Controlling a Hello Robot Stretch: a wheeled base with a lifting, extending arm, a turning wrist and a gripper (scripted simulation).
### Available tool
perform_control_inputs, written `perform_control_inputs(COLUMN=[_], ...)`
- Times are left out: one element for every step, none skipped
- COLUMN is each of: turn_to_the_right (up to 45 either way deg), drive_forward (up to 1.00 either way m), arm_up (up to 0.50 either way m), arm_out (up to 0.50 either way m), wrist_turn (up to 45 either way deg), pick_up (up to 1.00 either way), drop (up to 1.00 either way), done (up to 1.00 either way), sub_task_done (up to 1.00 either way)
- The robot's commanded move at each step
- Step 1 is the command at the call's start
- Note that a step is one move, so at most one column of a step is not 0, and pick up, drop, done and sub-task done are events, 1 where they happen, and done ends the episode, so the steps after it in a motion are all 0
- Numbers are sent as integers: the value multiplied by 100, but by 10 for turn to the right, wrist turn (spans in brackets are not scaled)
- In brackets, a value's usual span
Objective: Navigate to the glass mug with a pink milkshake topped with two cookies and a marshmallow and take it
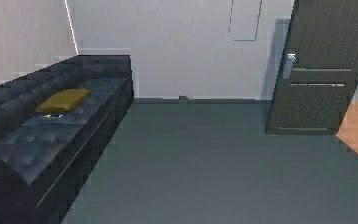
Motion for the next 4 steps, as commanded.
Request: perform_control_inputs(turn_to_the_right=[0, 450, 0, 60], drive_forward=[20, 0, 100, 0], arm_up=[0, 0, 0, 0], arm_out=[0, 0, 0, 0], wrist_turn=[0, 0, 0, 0], pick_up=[0, 0, 0, 0], drop=[0, 0, 0, 0], done=[0, 0, 0, 0], sub_task_done=[0, 0, 0, 0])
